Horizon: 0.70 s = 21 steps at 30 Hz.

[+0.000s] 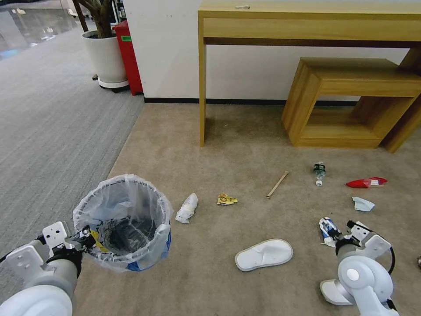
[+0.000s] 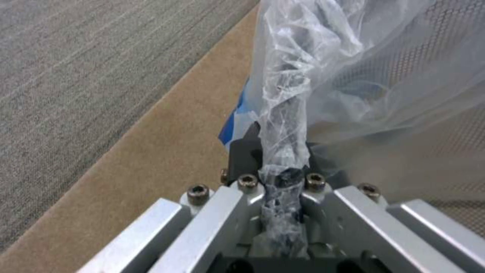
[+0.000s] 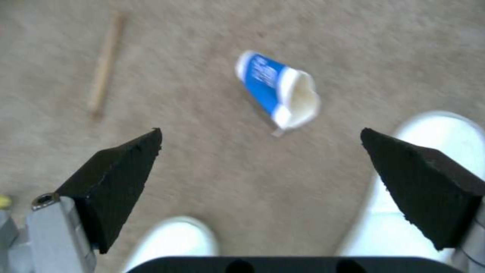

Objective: Pick up the trash bin and place the garbage on the floor into it.

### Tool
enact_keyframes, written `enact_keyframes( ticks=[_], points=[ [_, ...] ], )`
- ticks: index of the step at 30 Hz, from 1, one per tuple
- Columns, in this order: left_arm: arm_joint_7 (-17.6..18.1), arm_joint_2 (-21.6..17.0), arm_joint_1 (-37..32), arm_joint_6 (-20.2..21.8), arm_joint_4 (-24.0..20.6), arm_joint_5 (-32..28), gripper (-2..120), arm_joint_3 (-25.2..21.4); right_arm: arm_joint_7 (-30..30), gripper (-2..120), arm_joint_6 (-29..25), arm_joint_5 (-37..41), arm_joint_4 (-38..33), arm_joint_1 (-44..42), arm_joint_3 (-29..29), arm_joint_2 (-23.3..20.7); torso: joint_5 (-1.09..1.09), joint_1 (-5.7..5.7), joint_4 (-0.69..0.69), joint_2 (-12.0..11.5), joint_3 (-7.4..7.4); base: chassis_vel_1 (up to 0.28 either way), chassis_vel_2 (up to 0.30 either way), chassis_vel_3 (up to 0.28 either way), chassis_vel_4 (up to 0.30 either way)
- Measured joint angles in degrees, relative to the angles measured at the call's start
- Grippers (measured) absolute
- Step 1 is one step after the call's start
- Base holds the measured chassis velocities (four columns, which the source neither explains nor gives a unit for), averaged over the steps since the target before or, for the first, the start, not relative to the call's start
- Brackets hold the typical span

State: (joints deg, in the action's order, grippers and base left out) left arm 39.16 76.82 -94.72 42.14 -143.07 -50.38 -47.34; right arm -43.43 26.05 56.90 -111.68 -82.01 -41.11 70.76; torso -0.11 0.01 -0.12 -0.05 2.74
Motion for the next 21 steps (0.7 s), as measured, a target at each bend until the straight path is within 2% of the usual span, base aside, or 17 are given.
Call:
enact_keyframes(
  ticks=[9,21],
  points=[
    [-0.21,0.25,0.30,0.00,0.48,0.02,1,0.57,-2.07,100,3.04,0.45,5.25,-1.11,-2.62,-1.68,0.00,0.00,0.00,0.00,0.00,0.000,0.000,0.000,0.000],
    [-0.65,0.73,0.62,0.00,0.41,0.11,1,0.84,-3.23,100,3.40,1.40,12.57,-1.28,-5.16,-2.15,-0.01,0.00,0.00,0.00,0.00,0.000,0.000,0.000,0.000]
  ],
)
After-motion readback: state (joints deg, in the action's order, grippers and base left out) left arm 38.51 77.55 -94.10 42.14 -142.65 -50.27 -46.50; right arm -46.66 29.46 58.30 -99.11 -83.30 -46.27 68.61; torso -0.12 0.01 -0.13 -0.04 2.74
